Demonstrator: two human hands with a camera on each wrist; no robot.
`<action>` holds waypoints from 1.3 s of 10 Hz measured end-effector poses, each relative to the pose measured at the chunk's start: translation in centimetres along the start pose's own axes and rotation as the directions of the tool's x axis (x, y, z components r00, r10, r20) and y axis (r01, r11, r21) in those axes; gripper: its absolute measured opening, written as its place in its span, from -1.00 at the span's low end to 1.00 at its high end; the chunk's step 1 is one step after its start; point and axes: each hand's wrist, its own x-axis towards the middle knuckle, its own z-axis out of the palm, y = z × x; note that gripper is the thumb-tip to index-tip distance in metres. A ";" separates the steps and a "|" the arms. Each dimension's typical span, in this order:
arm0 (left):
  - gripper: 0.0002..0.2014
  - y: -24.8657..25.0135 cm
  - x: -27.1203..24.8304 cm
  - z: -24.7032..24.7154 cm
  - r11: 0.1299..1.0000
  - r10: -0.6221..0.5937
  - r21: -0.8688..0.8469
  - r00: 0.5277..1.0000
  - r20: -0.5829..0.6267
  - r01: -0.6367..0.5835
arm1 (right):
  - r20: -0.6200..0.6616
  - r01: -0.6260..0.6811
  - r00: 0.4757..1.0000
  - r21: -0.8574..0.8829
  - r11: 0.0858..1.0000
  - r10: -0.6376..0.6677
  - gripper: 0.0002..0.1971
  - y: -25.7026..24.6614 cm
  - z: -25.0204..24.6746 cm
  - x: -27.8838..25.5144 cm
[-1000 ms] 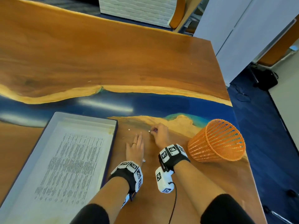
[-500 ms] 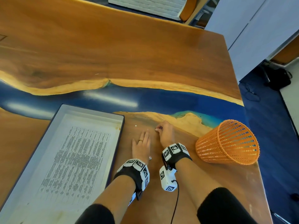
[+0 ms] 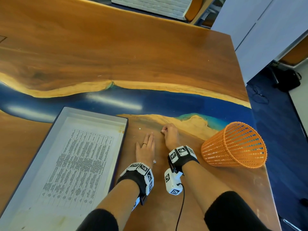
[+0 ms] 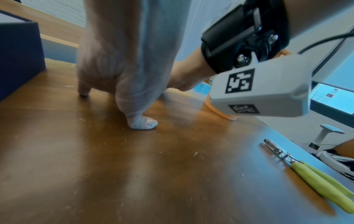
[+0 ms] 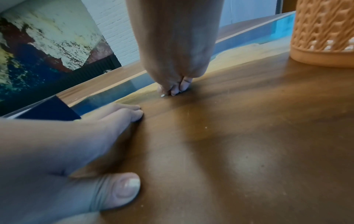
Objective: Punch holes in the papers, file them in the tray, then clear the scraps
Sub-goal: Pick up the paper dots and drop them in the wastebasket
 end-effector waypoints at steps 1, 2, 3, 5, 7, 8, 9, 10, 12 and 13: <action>0.02 0.0 0.0 -0.1 1.000 0.003 0.002 1.000 0.001 -0.003 | -0.043 0.025 0.999 0.048 0.999 -0.023 -0.92 0.5 -0.4 -0.2; 0.01 0.0 0.0 0.0 1.000 0.001 0.015 1.000 0.005 -0.001 | -0.039 0.057 0.998 0.034 0.998 -0.056 -0.91 0.7 -0.5 -0.4; 0.02 0.0 0.0 0.0 1.000 -0.001 0.020 1.000 0.007 0.001 | -0.041 0.084 0.996 -0.009 0.996 -0.084 -0.92 0.7 -0.6 -0.5; 0.02 0.0 0.1 0.1 1.000 -0.002 0.027 1.000 0.009 0.002 | -0.025 0.082 0.996 -0.067 0.994 -0.084 -0.90 0.5 -0.4 -0.3; 0.02 0.0 0.1 0.1 1.000 0.002 0.020 1.000 0.007 -0.002 | 0.014 0.064 0.998 -0.099 0.993 -0.063 -0.84 0.3 0.2 -0.1; 0.01 -0.2 0.1 0.0 1.000 0.013 0.021 1.000 0.001 -0.013 | 0.025 0.022 0.999 -0.080 0.997 -0.020 -0.85 0.3 0.5 -0.1; -0.01 -0.6 -0.1 -0.1 0.999 0.035 0.001 0.999 -0.012 -0.035 | 0.038 0.074 0.997 -0.085 0.994 -0.071 -0.86 0.3 0.0 -0.1; -0.02 -0.6 -0.2 -0.2 0.999 0.039 0.005 0.999 -0.020 -0.039 | -0.009 0.123 0.992 -0.028 0.992 -0.123 -0.92 0.8 -0.8 -0.3; -0.01 -0.5 -0.1 -0.1 0.999 0.038 -0.001 0.999 -0.025 -0.038 | -0.003 0.160 0.987 -0.011 0.987 -0.160 -0.91 1.1 -1.2 -0.6; 0.00 -0.5 0.0 0.1 0.999 0.036 0.002 0.999 -0.034 -0.036 | -0.001 0.161 0.987 -0.021 0.987 -0.161 -0.92 1.2 -1.1 -0.5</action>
